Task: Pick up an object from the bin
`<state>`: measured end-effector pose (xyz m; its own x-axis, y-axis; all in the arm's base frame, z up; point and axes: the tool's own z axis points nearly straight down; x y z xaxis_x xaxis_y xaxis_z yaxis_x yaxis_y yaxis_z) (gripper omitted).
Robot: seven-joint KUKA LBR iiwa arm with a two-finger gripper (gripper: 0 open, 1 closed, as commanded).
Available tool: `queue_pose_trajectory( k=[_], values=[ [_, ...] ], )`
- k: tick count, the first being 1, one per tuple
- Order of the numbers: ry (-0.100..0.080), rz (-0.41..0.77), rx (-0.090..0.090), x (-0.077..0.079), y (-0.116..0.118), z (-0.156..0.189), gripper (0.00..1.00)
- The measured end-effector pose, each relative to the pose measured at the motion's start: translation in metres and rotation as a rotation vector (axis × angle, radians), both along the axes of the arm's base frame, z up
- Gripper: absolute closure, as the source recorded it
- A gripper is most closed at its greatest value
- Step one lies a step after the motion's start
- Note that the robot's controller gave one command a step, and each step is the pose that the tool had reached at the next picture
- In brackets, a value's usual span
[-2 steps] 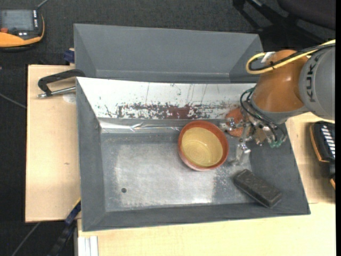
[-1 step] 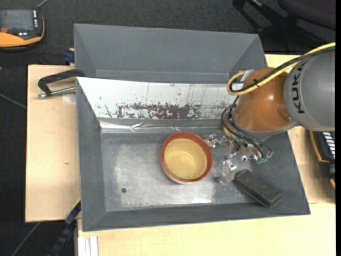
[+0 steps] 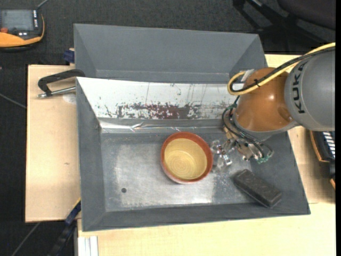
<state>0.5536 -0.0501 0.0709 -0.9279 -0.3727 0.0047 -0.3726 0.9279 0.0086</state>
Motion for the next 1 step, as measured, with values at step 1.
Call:
queue_pose_trajectory(
  k=[1],
  values=[
    [0.0,0.0,0.0,0.0,0.0,0.0,0.0]
  ],
)
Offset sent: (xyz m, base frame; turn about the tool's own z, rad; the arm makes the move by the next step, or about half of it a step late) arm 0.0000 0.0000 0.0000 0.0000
